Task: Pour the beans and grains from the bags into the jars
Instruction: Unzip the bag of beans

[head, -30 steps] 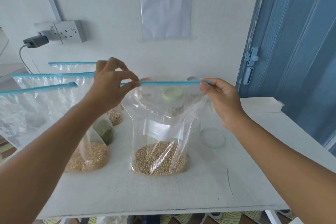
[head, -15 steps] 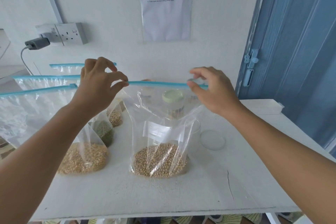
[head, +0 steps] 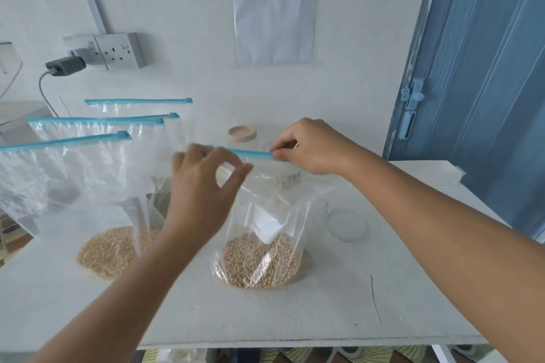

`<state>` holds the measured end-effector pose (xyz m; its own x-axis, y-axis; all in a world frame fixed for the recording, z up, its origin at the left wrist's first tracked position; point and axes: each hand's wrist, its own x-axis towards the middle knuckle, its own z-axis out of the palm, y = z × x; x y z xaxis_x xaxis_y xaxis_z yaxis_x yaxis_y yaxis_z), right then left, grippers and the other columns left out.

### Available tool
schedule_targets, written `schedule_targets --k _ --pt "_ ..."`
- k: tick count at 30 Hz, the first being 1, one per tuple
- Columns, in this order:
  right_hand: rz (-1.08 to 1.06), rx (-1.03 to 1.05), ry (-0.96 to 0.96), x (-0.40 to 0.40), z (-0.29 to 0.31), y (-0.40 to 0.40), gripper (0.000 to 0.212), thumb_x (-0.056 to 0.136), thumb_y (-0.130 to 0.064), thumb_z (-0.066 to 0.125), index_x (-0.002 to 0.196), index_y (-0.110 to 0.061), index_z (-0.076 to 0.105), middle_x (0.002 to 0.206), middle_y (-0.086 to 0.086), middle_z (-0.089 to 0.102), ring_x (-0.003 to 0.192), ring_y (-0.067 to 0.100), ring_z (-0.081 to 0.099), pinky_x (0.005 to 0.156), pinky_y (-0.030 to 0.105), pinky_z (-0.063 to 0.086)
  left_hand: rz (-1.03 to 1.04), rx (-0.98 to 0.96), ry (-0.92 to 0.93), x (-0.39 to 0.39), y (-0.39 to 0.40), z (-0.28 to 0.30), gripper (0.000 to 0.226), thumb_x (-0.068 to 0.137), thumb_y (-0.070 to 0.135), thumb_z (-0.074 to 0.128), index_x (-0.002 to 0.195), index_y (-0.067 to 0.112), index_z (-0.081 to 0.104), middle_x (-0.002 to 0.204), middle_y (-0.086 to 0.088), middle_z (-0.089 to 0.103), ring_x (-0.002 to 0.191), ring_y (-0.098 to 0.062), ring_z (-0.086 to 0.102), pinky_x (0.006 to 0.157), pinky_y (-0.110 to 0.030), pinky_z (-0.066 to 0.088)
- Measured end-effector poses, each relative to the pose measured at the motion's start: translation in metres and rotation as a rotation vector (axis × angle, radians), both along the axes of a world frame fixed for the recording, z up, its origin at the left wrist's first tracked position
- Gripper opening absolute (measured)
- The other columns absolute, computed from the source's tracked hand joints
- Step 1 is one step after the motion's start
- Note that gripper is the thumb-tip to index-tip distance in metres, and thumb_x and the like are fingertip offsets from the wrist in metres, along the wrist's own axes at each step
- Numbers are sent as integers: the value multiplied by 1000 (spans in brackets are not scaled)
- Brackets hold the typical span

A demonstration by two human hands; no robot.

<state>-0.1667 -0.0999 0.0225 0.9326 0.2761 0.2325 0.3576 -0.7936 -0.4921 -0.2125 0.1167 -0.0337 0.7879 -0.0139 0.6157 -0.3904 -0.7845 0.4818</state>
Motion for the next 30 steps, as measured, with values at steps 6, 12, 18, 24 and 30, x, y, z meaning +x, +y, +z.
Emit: schedule_targets --k 6,12,18,24,30 --pt "-11 40 8 -4 -3 2 4 91 -26 77 90 -28 81 81 -13 73 74 2 65 64 20 47 -137 -652 559 -4 -24 1 35 99 51 62 91 23 80 82 8 61 76 -9 52 77 -27 40" --pt "9 162 154 -9 1 5 9 89 -25 81 82 -22 76 73 -3 75 75 17 75 77 40 60 -119 -913 608 6 -30 2 38 91 59 70 90 23 82 85 3 55 75 -14 47 79 -34 39" --pt "36 177 306 -12 8 9 10 86 -20 84 84 -17 74 73 0 77 63 7 72 79 31 54 -120 -902 579 10 -33 5 27 100 42 67 90 20 79 86 3 56 75 -12 46 80 -34 38" --pt "96 221 456 -13 13 15 17 87 -30 84 90 -17 73 82 0 74 76 10 73 90 37 57 -167 -878 498 9 -30 13 20 104 23 55 90 16 68 82 5 54 74 -11 45 83 -33 35" --pt "222 389 662 -13 25 13 39 74 -40 85 101 -13 76 89 -3 73 82 14 71 87 38 53 -266 -865 435 5 -15 17 30 106 17 45 78 22 52 75 7 47 71 -10 39 74 -32 33"
